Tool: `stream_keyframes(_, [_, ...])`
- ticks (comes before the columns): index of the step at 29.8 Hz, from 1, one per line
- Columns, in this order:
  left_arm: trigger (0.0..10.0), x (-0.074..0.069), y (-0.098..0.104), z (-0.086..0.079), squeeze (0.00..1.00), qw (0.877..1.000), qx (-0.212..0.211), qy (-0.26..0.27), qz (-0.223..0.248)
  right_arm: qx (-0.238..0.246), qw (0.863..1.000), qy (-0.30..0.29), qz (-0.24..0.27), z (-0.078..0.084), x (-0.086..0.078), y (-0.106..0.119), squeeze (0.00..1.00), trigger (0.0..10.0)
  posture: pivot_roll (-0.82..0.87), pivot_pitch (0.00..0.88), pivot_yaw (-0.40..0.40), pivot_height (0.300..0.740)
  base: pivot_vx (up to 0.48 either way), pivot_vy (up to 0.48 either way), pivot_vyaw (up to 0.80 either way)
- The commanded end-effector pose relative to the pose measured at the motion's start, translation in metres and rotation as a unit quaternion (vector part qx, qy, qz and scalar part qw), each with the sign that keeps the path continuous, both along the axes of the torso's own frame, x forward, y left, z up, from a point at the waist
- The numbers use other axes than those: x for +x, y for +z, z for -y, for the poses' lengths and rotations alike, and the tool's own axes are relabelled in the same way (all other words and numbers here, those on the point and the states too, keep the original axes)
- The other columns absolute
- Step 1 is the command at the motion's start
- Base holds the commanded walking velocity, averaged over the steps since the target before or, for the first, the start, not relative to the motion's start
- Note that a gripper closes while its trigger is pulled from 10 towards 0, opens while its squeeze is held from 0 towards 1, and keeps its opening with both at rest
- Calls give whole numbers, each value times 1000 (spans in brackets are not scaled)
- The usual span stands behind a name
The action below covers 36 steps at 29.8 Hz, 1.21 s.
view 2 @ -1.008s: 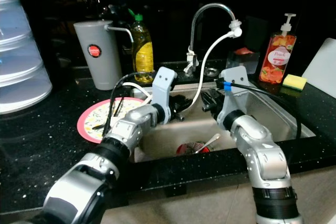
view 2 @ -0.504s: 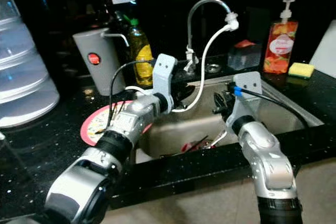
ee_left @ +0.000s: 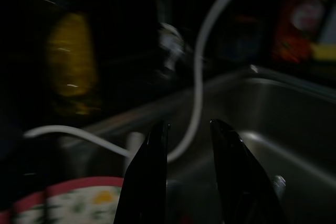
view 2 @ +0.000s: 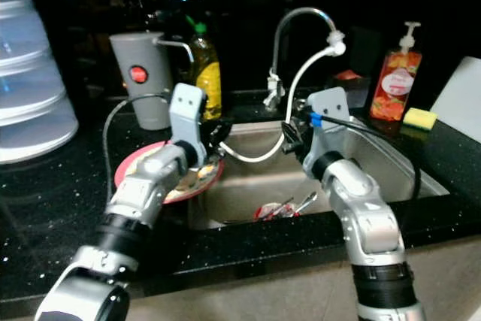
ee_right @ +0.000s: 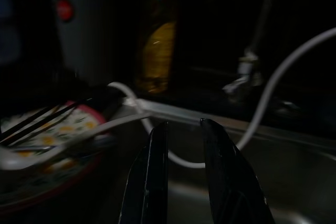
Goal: Kitchen organization
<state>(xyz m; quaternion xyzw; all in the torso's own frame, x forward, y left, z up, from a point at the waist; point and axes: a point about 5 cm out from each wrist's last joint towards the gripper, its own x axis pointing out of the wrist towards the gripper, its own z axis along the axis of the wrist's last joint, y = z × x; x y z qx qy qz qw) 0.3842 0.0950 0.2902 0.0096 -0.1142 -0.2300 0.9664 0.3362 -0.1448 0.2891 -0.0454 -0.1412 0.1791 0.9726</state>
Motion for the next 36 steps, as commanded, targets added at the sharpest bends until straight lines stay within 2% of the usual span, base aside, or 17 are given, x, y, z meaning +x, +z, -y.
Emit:
stream_keyframes(1, [10000,-1,3,-4,0,1000,-1,4,-1,4,1000,8,5,-4,0,1,0,10000,-31,42,-66,740,0,0,0])
stream_keyframes(5, [10000,-3,3,-11,0,1000,8,19,-21,22,1000,12,8,-11,-1,3,0,10000,-33,33,-78,740,0,0,0])
stream_keyframes(10, [10000,-6,-11,-15,0,998,5,43,-53,20,1000,19,2,-10,0,0,0,10000,-11,35,-88,740,0,0,0])
stream_keyframes(15, [10000,-13,-17,-9,0,997,18,43,-58,21,1000,8,10,0,9,3,0,10000,45,15,-104,740,0,0,0])
stream_keyframes(21, [10000,-15,-15,-9,0,996,30,56,-61,31,999,5,15,-1,12,5,0,10000,81,8,-111,740,0,0,0])
stream_keyframes(29, [10000,-22,-10,-5,0,997,29,47,-61,34,999,6,21,-2,16,5,0,10000,75,0,-98,740,0,0,0])
stream_keyframes(33, [10000,-21,-16,-4,0,995,48,50,-75,35,999,-5,20,2,15,2,0,10000,79,0,-99,740,0,0,0])
stream_keyframes(36, [10000,-20,-18,-14,0,991,79,61,-92,35,999,-11,22,2,13,1,0,10000,49,0,-70,740,0,0,0])
